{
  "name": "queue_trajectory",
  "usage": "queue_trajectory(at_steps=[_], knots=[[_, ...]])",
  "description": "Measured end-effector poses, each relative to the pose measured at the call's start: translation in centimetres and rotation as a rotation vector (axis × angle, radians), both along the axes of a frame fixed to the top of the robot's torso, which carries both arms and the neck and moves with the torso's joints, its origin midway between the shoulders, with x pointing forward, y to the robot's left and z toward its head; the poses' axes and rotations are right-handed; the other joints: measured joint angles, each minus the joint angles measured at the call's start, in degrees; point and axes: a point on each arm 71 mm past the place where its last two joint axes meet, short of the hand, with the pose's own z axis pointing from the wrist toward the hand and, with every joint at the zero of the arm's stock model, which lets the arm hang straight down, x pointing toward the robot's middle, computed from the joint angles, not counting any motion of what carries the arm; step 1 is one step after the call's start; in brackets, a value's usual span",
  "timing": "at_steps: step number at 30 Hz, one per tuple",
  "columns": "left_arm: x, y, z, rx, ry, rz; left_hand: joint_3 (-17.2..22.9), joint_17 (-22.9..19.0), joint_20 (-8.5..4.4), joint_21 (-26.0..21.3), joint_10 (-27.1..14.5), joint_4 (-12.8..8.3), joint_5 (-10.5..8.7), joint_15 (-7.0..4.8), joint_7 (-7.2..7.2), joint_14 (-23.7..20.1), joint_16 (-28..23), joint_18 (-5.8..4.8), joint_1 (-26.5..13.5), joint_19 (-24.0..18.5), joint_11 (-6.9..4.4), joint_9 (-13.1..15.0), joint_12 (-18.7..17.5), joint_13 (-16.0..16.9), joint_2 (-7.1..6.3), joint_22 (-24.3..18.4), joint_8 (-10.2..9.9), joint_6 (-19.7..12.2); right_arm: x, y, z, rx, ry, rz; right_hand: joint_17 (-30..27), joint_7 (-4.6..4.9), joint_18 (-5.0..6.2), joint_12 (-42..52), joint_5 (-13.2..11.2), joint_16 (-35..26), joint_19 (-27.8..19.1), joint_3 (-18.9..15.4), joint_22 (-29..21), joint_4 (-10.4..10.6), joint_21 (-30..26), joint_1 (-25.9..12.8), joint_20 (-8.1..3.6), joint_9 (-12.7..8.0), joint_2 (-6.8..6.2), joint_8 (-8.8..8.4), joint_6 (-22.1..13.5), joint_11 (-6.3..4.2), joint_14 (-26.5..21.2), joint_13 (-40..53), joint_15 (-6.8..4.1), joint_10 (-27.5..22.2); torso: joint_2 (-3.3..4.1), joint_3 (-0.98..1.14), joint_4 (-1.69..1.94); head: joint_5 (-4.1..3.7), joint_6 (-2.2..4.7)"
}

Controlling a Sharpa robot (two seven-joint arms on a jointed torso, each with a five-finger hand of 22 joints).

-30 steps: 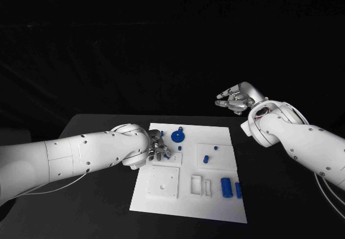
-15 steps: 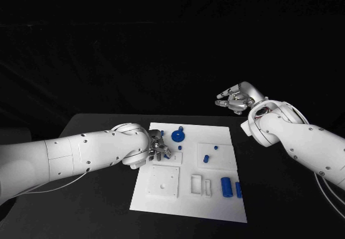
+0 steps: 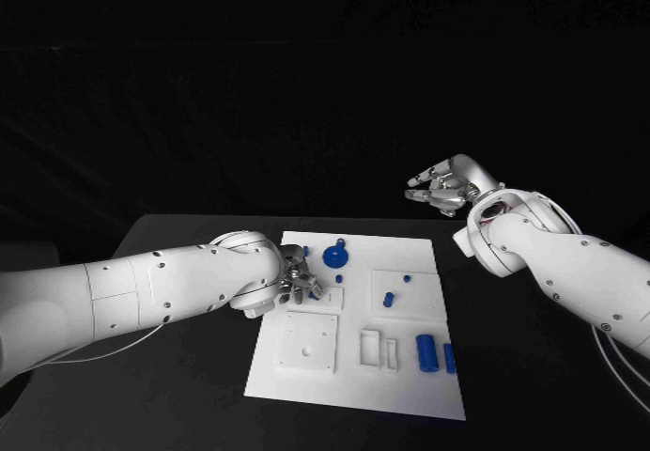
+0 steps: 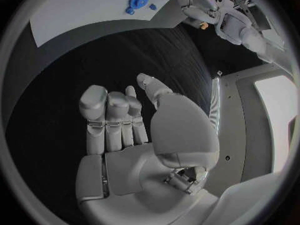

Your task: Assemble the parts on the task board

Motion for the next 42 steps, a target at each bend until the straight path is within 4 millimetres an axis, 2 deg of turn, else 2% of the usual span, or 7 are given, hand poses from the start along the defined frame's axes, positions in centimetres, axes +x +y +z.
queue_trajectory(at_steps=[3, 6, 10, 13, 23, 27, 42], knots=[[0.00, -0.04, -0.03, 0.003, 0.004, -0.003, -0.35, 0.07, 0.00, -0.18, 0.00, 0.35, -1.71, 0.01, 0.00, 0.00, 0.23, 0.00, 0.28, 0.00, 0.00, 1.19, 0.31, 0.07, 0.23, 0.00, 0.02, 0.00, 0.01, 0.00, -0.01, 0.000, 0.001, 0.000, 0.00, 0.00, 0.00, 0.00, 0.00, 0.00, 0.00, 0.00, 0.00, 0.00, 0.00, 0.00, 0.00, 0.00, 0.00, 0.00, 0.00, 0.00, 0.00, 0.00, 0.00, 0.00, 0.00, 0.00, -0.01, 0.00, 0.03], [-0.01, -0.06, -0.06, 0.005, 0.007, -0.005, -0.64, 0.42, 0.00, -0.18, 0.00, 0.63, -2.25, 0.01, 0.00, 0.00, 0.67, 0.00, 0.28, 0.00, 0.00, 2.95, 0.38, 0.16, 0.23, 0.00, 0.02, 0.00, 0.02, 0.00, -0.02, 0.000, 0.001, 0.000, 0.00, 0.00, 0.00, 0.00, 0.19, 0.00, 0.00, 0.00, 0.00, 0.00, 0.00, 0.00, 0.00, 0.00, 0.00, 0.00, 0.00, 0.00, 0.00, 0.00, 0.00, 0.00, 0.00, 0.00, -0.01, 0.00, 0.03], [-0.06, -0.10, -0.16, 0.010, 0.014, -0.009, -1.35, 1.17, 0.21, -0.42, -0.01, 1.34, -2.75, 0.02, 0.00, 0.00, 1.18, 0.01, 0.29, 0.21, -0.01, 6.90, 0.83, 0.31, 0.24, -0.01, 0.02, 0.00, 0.04, 0.02, -0.05, 0.000, 0.002, 0.000, 0.00, 0.00, 0.00, 0.00, 0.52, 0.00, 0.00, 0.00, 0.00, 0.00, 0.00, 0.00, 0.00, 0.00, 0.00, 0.00, 0.00, 0.00, 0.00, 0.00, 0.00, 0.00, 0.00, 0.00, -0.02, 0.02, 0.02], [-0.08, -0.13, -0.22, 0.012, 0.018, -0.011, -1.55, 1.43, 0.21, -0.42, 0.14, 1.55, -2.81, 0.03, 0.00, 0.01, 1.43, 0.01, 0.45, 0.21, -0.16, 9.35, 0.90, 0.31, 0.26, -0.01, 0.00, 0.00, 0.06, 0.02, -0.07, 0.000, 0.002, -0.001, 0.00, 0.00, 0.00, 0.00, 0.62, 0.00, 0.00, 0.00, 0.00, 0.00, 0.00, 0.00, 0.00, 0.00, 0.00, 0.00, 0.00, 0.00, 0.00, 0.00, 0.00, 0.00, 0.00, 0.00, -0.01, 0.03, 0.00], [0.03, -0.26, -0.34, 0.017, 0.021, -0.012, -1.20, 2.00, 0.23, -0.42, 0.20, 2.15, -3.03, 0.11, 0.00, 0.08, 2.21, 0.00, 0.31, 0.22, -0.22, 14.62, 1.59, 0.31, 0.52, -0.02, -0.16, 0.00, 0.11, 0.09, -0.15, 0.000, 0.005, 0.000, 0.00, 0.00, 0.00, 0.00, 1.07, 0.00, 0.00, 0.17, -0.01, -0.17, 0.00, 0.00, 0.00, 0.00, 0.00, 0.00, 0.00, 0.00, 0.00, -0.06, 0.00, 0.00, 0.02, 0.00, -0.02, 0.08, 0.02], [0.10, -0.37, -0.41, 0.018, 0.022, -0.012, -1.21, 2.07, 0.42, -0.42, 0.19, 2.16, -3.04, 0.12, 0.00, 0.08, 2.22, 0.01, 0.20, 0.41, -0.22, 18.31, 1.71, 0.30, 0.63, -0.02, -0.22, 0.00, 0.16, 0.09, -0.20, 0.000, 0.007, -0.001, 0.00, 0.00, 0.00, 0.00, 1.07, 0.00, 0.00, 0.47, -0.01, -0.47, 0.00, 0.00, 0.00, 0.00, 0.00, 0.00, 0.00, 0.00, 0.00, -0.06, 0.00, 0.00, 0.04, 0.00, -0.02, 0.09, 0.03], [0.79, -0.62, 0.27, 0.038, 0.042, -0.022, -1.04, 1.46, 0.42, -0.42, 0.32, 1.99, -3.61, 0.21, 0.00, 0.00, 2.22, 0.01, 0.20, 0.41, -0.09, 18.72, 1.71, 0.02, 0.63, -0.03, -0.15, 0.00, 0.31, 0.27, -0.47, -0.003, 0.018, 0.003, 0.00, 0.00, 0.00, 0.00, 1.06, 0.00, 0.00, 0.72, -0.01, -0.72, 0.00, -0.24, 0.00, 0.00, 0.24, 0.00, 0.00, 0.00, 0.00, -0.06, 0.00, 0.00, 0.04, 0.00, -0.05, 0.12, -0.03]])
